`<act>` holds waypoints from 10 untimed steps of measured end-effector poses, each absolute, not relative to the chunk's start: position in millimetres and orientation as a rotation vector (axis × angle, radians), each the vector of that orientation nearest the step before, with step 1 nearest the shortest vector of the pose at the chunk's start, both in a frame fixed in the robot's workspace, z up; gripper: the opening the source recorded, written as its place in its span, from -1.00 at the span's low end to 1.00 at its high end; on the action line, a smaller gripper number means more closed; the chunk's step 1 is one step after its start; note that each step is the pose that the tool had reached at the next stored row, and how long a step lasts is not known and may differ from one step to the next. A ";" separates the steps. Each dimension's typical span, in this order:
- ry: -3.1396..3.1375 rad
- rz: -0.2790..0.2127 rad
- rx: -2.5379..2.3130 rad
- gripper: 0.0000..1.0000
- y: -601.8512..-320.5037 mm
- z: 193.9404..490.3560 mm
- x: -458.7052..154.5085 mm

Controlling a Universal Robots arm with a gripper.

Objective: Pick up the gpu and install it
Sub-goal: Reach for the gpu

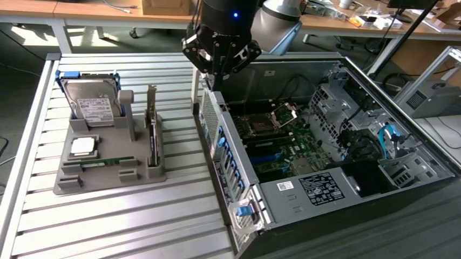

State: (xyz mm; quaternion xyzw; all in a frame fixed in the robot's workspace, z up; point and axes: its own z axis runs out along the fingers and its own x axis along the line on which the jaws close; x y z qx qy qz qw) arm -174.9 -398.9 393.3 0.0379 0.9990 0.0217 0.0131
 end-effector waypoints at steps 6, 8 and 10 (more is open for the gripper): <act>3.113 0.068 0.118 -0.79 -398.9 393.3 -177.4; 3.112 0.068 0.118 -0.79 -398.9 393.3 -178.3; 3.112 0.068 0.118 -0.79 -398.9 393.3 -179.3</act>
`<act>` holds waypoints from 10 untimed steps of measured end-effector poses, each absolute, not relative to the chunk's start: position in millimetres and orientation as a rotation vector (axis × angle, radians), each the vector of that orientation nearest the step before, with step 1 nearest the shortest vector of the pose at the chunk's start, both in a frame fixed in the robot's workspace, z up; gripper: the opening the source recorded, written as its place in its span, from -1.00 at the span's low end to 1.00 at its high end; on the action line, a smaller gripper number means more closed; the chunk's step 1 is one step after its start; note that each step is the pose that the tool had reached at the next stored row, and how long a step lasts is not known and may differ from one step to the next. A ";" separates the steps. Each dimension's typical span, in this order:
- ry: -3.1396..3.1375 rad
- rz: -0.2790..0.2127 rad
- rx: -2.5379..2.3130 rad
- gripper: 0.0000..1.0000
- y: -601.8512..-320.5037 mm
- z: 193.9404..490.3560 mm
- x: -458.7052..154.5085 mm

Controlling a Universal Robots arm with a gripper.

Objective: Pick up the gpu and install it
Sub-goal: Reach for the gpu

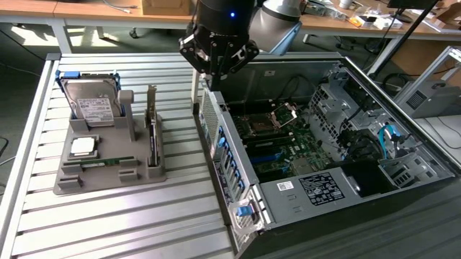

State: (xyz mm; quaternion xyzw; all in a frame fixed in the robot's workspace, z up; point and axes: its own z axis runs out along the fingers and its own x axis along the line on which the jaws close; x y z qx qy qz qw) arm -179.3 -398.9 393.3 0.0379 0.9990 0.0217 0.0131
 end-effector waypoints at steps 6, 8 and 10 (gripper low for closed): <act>3.113 0.068 0.118 -0.79 -398.9 393.3 -182.3; 3.112 0.068 0.118 -0.79 -398.9 393.3 -183.3; 3.112 0.068 0.118 -0.79 -398.9 393.3 -184.3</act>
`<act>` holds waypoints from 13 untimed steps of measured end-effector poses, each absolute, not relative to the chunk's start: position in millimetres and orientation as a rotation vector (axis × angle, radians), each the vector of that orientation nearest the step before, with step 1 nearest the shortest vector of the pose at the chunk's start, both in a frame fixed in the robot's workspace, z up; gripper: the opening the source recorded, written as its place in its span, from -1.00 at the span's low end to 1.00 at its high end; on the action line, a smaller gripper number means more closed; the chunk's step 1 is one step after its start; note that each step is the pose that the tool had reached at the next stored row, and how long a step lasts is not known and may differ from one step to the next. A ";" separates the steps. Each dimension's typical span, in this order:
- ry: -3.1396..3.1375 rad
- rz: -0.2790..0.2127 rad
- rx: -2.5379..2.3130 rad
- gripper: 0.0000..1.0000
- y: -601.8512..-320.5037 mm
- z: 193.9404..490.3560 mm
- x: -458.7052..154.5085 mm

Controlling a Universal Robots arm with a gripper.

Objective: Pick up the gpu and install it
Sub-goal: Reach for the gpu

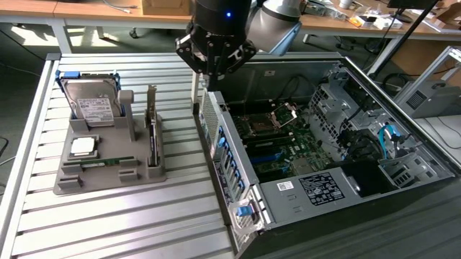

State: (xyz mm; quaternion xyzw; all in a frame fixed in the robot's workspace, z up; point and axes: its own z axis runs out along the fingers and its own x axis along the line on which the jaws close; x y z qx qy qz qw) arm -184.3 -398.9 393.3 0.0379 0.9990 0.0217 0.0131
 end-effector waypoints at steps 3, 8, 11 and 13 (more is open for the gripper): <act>3.112 0.068 0.118 -0.79 -398.9 393.3 -185.9; 3.112 0.068 0.118 -0.79 -398.9 393.3 -188.9; 3.112 0.068 0.118 -0.79 -398.9 393.3 -190.4; 3.112 0.068 0.118 -0.79 -399.0 393.3 -191.5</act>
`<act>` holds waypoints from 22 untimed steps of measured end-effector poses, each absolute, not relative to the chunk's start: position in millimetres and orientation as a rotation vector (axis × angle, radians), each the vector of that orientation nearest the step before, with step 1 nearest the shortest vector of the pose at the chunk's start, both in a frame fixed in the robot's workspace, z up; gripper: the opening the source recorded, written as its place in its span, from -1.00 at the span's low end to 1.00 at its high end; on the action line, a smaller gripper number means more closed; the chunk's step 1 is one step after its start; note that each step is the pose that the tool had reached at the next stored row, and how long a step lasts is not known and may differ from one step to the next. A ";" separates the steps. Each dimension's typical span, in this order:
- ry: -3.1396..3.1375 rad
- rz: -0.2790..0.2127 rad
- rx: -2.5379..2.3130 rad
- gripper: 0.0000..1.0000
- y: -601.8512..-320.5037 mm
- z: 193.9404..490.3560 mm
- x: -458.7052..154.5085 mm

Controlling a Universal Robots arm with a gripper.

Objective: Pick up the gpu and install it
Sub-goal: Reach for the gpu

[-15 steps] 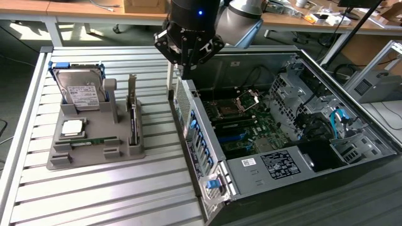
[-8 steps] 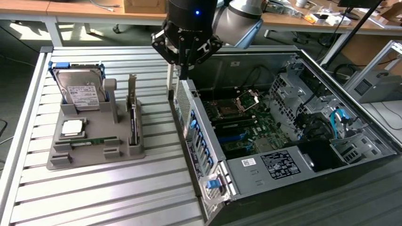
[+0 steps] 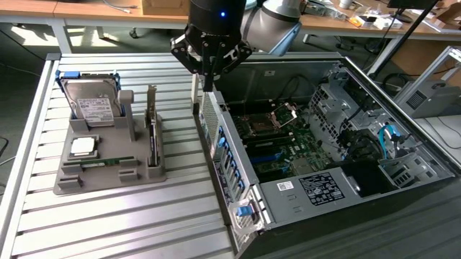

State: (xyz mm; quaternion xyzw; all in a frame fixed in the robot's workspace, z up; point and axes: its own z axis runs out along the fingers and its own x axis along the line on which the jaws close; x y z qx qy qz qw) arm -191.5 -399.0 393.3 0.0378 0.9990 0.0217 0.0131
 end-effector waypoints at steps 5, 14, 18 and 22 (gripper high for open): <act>3.112 0.068 0.118 -0.79 -398.9 393.3 -194.5; 3.112 0.068 0.118 -0.79 -398.9 393.3 -199.8; 3.112 0.068 0.118 -0.79 -398.9 393.3 -202.4; 3.113 0.068 0.118 -0.79 -398.9 393.3 -205.1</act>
